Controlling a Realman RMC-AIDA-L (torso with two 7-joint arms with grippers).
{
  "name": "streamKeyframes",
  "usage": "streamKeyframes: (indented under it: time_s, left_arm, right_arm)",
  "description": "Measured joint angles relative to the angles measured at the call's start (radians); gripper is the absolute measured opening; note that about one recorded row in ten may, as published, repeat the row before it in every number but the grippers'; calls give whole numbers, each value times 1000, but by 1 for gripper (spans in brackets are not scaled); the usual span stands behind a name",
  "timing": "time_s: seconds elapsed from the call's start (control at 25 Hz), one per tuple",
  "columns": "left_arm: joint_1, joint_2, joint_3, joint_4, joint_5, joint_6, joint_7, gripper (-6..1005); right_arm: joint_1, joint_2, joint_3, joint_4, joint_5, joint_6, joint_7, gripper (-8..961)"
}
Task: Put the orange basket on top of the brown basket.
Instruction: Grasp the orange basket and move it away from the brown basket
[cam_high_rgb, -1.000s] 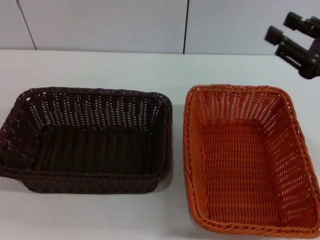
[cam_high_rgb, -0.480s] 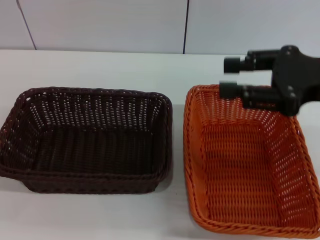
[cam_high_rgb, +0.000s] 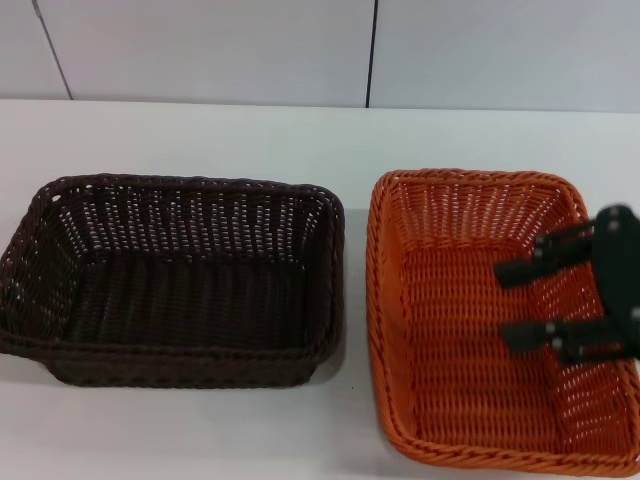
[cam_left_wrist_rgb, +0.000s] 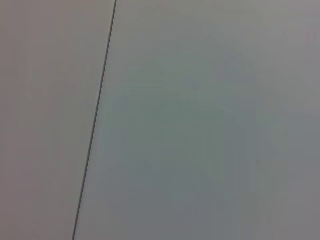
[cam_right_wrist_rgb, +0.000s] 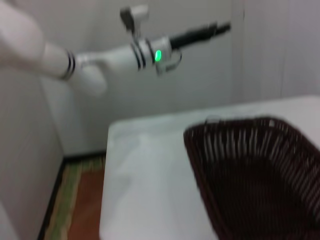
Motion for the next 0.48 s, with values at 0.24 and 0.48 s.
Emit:
streamKeyframes:
  time_s: [0.24,0.48]
  left_arm:
    - [-9,5,0,-3,0,23,2,741]
    - [-14,8,0,-4,4,30,4,741]
  right_arm:
    - [-14,10,-84,67,-115,0,3,514]
    - [-10,17,-143,61,-164,1,13,515]
